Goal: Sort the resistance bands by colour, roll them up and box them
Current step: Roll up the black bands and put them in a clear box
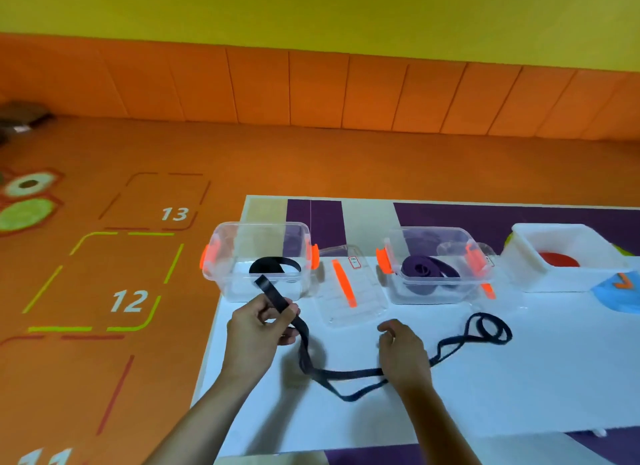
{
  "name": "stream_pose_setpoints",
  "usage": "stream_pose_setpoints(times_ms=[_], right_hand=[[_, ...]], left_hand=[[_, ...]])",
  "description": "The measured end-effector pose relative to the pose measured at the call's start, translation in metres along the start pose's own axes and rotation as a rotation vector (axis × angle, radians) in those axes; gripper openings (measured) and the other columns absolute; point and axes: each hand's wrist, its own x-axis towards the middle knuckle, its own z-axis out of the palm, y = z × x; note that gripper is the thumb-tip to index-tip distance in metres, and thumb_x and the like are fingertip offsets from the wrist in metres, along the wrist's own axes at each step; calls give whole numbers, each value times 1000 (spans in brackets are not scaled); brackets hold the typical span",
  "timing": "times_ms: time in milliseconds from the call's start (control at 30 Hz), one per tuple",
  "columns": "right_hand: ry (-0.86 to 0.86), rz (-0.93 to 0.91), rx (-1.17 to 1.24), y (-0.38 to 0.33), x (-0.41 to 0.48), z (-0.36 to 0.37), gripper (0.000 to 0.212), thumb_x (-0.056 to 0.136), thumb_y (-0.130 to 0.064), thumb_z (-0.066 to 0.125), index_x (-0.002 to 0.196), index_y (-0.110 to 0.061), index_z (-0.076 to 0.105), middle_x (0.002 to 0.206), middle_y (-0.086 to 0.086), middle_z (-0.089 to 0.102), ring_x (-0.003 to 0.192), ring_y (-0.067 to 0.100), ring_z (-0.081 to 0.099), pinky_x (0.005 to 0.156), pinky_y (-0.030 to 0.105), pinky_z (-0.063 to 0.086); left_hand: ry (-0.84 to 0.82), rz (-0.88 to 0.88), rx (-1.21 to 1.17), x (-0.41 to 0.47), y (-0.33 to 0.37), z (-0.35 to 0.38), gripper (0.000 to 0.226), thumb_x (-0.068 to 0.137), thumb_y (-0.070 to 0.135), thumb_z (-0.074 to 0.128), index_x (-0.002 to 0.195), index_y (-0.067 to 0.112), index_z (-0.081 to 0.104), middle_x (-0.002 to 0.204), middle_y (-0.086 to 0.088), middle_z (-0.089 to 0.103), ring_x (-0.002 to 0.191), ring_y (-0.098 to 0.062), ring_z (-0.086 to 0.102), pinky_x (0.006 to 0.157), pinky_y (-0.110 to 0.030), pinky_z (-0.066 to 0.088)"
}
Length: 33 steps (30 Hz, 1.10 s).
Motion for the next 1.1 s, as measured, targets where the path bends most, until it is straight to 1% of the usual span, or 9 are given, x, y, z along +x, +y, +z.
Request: stream_pose_setpoints(times_ms=[100,233,367,500,600,700,767,867,1100], right_hand=[[-131,-257,290,-54,-19,10,23,101,-23,50,107,-37,66,109,-16,70,101,2,63,89,24,46],[-443,-354,536,-99,-42,17,34,102,-29,36,119,-34,65,115,-10,72,116,2,63,102,23,44],[-393,-374,580,-104,-52,30,43,104,-30,27,110,-37,68,78,1,66,70,11,63,72,32,46],[-213,-469,459,-105,-50,40,51,103,-56,25,92,-25,64,86,-8,72,83,10,67,79,40,52],[-49,-510,276,-106,-44,35,60,99,-66,20,79,-20,52,69,1,59,68,19,55,71,47,49],[-100,-482,314,-107,-46,26,54,97,-67,24,75,-23,46,64,-3,52,59,14,44,64,42,43],[-317,-476,445,-113,-53,18,48,100,-63,33,83,-26,57,68,-1,59,61,12,51,66,39,45],[-595,-513,601,-129,-62,5,23,106,-35,48,112,-27,68,87,4,72,72,23,64,76,39,55],[-580,-523,493,-128,-51,-7,14,98,-16,64,104,-23,76,94,2,75,74,16,67,72,24,52]], left_hand=[[-56,2,3,-5,8,-4,5,88,6,76,91,6,73,83,-11,76,69,-32,76,62,-36,61],[-100,100,122,-11,15,-9,11,84,12,81,90,20,80,96,0,71,69,-23,73,60,-32,59],[-73,121,107,-14,20,-18,12,84,8,80,87,20,81,86,0,73,53,-20,60,53,-32,52],[-102,45,-11,-23,32,-21,21,84,10,80,103,19,76,79,-3,76,58,-22,63,59,-36,55],[-136,99,-29,-22,44,-36,41,82,8,83,116,28,73,89,-8,74,68,-23,69,65,-32,57],[-181,139,116,-17,52,-55,38,79,14,86,108,36,78,81,-3,75,75,-17,67,79,-34,56],[-180,150,160,-17,54,-57,29,80,15,84,104,29,79,85,-3,77,78,-14,69,82,-34,56],[-204,187,150,-24,56,-49,18,83,13,81,100,19,79,84,-6,77,76,-16,69,76,-29,56],[-105,204,121,-18,45,-56,23,81,14,81,99,29,82,88,6,70,66,-21,65,73,-44,59]])
